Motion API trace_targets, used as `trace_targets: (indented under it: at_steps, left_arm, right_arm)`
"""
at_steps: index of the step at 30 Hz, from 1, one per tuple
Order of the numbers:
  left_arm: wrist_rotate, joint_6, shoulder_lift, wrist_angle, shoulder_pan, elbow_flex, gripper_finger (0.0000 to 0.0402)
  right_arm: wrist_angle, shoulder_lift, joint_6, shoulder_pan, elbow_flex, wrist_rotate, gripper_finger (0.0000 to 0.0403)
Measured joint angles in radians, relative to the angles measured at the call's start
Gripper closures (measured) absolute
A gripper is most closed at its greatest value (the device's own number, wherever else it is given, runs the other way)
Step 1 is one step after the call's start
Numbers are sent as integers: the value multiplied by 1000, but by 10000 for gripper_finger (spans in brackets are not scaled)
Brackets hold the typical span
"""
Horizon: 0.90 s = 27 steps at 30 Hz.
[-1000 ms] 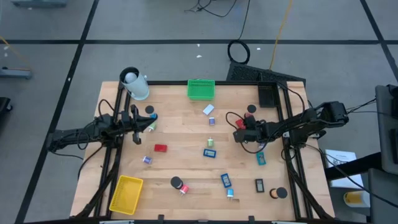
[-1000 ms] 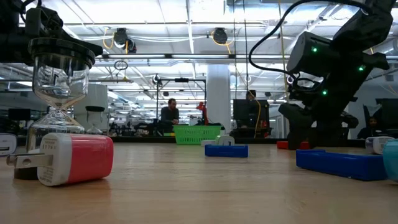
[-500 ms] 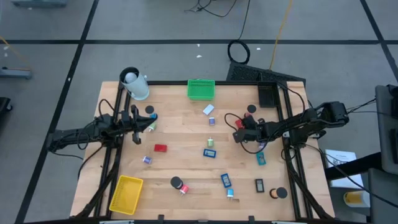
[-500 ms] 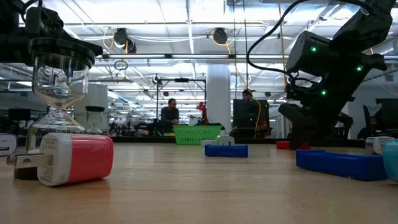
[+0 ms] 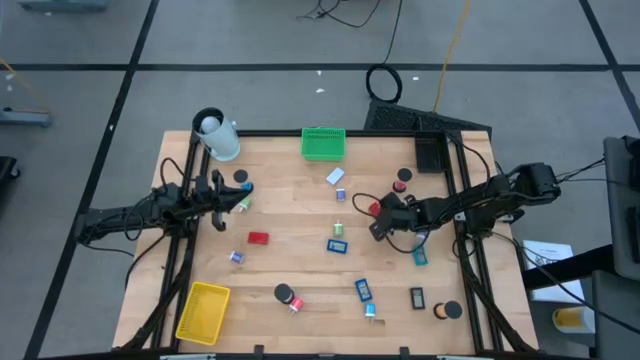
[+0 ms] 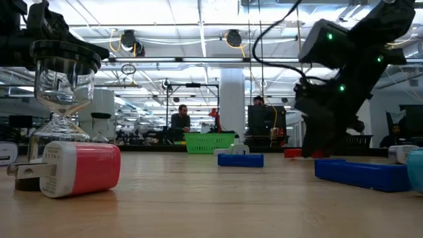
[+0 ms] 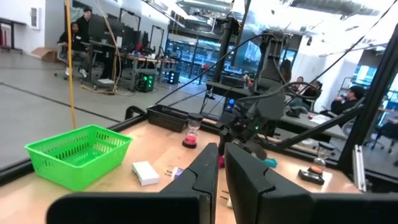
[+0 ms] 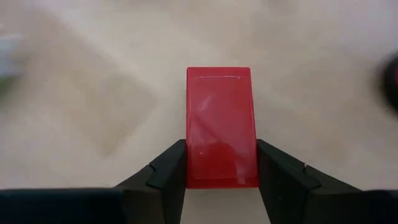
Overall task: Pick & Place Office items
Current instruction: Put the right red timer into the yellow basket
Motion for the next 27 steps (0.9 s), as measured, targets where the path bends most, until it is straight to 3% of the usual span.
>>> trace_targets:
  at_steps: [11,27]
  left_arm:
    - [-1,-152,45,24,1,0,364]
    - [0,-330,400,345,15,8,363]
  right_arm:
    - [0,0,-202,64,161,26,247]
    - [83,172,-706,67,439,66,244]
